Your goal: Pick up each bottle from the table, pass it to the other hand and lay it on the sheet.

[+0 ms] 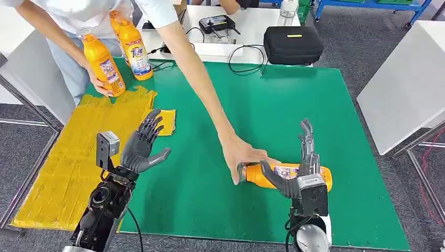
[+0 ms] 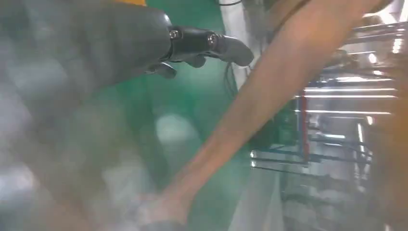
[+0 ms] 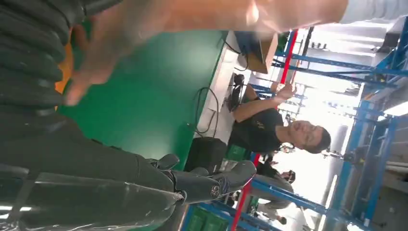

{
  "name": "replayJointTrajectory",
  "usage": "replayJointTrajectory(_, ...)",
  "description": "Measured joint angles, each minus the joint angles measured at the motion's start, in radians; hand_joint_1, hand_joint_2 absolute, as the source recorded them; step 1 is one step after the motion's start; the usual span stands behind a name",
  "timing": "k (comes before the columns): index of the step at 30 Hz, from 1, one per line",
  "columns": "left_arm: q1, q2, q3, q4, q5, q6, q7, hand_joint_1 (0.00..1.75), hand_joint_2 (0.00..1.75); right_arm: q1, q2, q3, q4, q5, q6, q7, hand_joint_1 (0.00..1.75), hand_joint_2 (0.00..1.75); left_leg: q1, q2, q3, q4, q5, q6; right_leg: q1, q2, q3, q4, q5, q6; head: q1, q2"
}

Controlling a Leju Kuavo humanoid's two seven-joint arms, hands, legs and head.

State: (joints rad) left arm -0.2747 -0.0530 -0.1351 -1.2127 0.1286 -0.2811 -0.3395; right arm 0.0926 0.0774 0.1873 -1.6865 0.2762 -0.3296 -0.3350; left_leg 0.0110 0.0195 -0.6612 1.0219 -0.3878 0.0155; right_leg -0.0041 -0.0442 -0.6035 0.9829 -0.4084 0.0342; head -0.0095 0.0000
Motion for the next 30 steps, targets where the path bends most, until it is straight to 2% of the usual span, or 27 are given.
replayJointTrajectory(11,0.002,0.000,-0.005,0.026,0.036,0.005,0.008,0.00,1.75,-0.002,0.000,-0.021,0.034,-0.016,0.015,0.015,0.00,1.75,0.000,0.000,0.000,0.000,0.000,0.000,0.000,0.000,0.000,0.000,0.000,0.000,0.000,0.000)
replayJointTrajectory(12,0.002,0.000,-0.006,0.029,0.041,0.004,0.008,0.00,1.75,-0.002,0.000,-0.021,0.037,-0.016,0.015,0.014,0.00,0.00,0.000,0.000,0.000,0.000,0.000,0.000,0.000,0.000,0.000,0.000,0.000,0.000,0.000,0.000)
replayJointTrajectory(30,-0.005,0.000,-0.011,0.043,0.048,0.003,-0.018,0.00,1.75,-0.020,0.000,-0.019,0.059,-0.029,0.040,-0.025,0.00,0.00,0.000,0.000,0.000,0.000,0.000,0.000,0.000,0.000,0.000,0.000,0.000,0.000,0.000,0.000)
